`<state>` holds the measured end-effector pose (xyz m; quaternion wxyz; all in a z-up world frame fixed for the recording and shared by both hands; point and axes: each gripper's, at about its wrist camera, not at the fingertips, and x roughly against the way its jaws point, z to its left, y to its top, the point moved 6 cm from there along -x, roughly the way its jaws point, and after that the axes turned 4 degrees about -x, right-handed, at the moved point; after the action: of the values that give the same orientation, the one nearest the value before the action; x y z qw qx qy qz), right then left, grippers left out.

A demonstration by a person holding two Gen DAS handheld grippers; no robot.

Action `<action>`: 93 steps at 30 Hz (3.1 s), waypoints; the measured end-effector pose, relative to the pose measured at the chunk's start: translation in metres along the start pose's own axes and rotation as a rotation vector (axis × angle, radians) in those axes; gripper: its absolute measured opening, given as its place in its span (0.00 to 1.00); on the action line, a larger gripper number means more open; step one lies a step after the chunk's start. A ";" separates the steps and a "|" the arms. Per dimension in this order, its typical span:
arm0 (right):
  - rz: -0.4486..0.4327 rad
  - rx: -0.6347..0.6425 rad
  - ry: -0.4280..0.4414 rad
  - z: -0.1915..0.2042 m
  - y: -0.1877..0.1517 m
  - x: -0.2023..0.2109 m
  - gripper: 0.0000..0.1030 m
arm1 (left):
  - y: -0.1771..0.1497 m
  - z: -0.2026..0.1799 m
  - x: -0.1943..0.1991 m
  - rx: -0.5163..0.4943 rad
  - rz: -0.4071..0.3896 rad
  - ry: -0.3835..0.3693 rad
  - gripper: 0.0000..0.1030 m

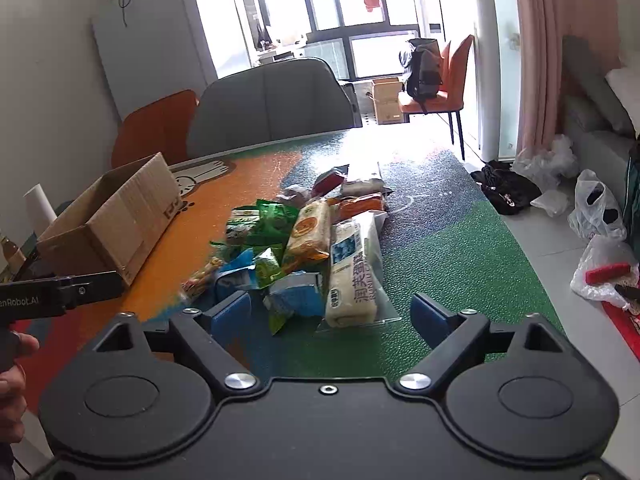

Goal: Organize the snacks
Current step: 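Grasp the white-and-blue cake bag with the right gripper while the left grasps a small wrapped snack, then carry the cake bag with the right gripper while the left drops the small snack into the box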

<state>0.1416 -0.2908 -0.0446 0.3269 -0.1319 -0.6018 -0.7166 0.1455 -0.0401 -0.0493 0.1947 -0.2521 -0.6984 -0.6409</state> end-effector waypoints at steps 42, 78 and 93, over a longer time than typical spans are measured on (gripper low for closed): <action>0.298 0.074 -0.108 -0.015 0.025 -0.101 0.41 | 0.013 -0.012 -0.115 -0.071 0.292 -0.056 0.37; 0.008 0.080 0.091 0.073 0.050 -0.033 0.27 | 0.054 0.028 -0.003 -0.080 -0.024 -0.010 0.16; 0.000 0.153 0.221 0.167 0.080 -0.050 0.27 | 0.084 0.100 0.026 -0.018 -0.095 0.104 0.16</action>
<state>0.1953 -0.1219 0.0280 0.4003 -0.0269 -0.6150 -0.6788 0.1807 0.0662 0.0232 0.1978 -0.1867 -0.6929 -0.6678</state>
